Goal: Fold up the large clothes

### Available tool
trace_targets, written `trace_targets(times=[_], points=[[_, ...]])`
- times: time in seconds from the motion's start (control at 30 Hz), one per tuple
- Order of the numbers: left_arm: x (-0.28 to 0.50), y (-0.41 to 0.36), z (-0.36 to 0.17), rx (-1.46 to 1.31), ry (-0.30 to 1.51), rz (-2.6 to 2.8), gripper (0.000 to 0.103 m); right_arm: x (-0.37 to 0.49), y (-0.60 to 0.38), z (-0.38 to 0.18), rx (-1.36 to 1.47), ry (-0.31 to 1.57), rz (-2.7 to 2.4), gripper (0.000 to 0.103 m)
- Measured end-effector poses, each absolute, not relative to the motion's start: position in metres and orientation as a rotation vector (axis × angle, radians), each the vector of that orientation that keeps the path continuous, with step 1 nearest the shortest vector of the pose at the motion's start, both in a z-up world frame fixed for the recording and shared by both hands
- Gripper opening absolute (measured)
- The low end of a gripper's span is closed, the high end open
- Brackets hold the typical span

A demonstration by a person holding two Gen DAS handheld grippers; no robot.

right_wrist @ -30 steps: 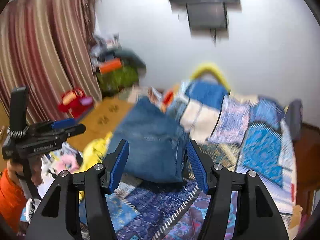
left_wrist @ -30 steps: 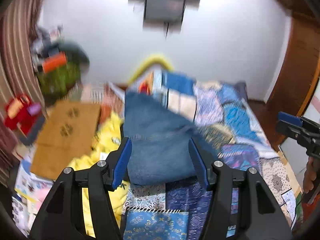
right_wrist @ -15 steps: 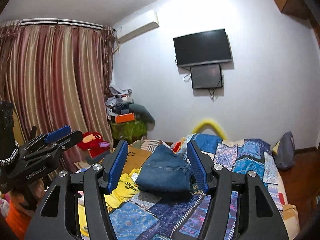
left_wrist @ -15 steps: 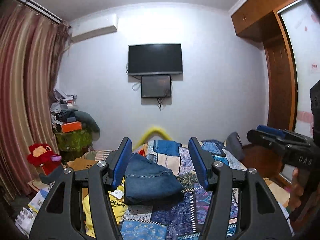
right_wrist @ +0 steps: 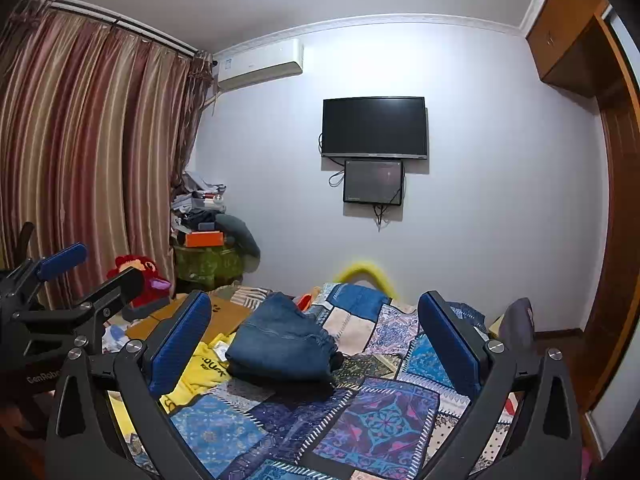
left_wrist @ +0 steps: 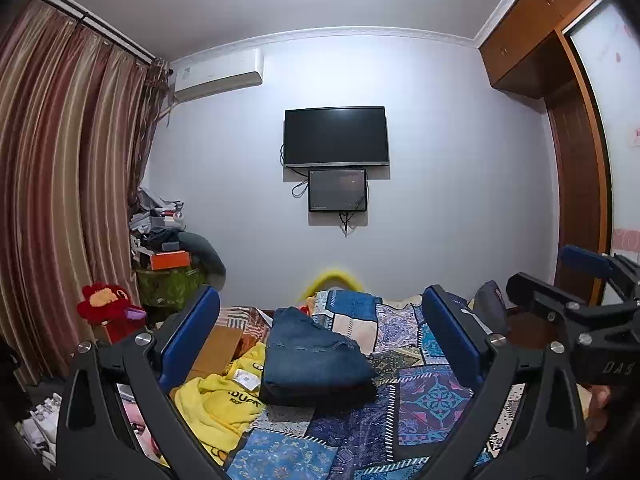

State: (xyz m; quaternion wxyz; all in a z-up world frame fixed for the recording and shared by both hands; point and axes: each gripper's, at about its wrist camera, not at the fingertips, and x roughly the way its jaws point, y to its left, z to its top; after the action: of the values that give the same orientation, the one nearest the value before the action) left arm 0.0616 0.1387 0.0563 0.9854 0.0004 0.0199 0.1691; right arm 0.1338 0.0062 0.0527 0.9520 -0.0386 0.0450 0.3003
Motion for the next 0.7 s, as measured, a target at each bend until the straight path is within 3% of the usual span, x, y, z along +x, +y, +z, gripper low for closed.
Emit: trace_targets(times=[0.7], points=[[0.063,0.142,0.044,-0.021,0.069,0.366,0.102,0.128,-0.006,0.043,-0.068,0.153,0.624,0.103]])
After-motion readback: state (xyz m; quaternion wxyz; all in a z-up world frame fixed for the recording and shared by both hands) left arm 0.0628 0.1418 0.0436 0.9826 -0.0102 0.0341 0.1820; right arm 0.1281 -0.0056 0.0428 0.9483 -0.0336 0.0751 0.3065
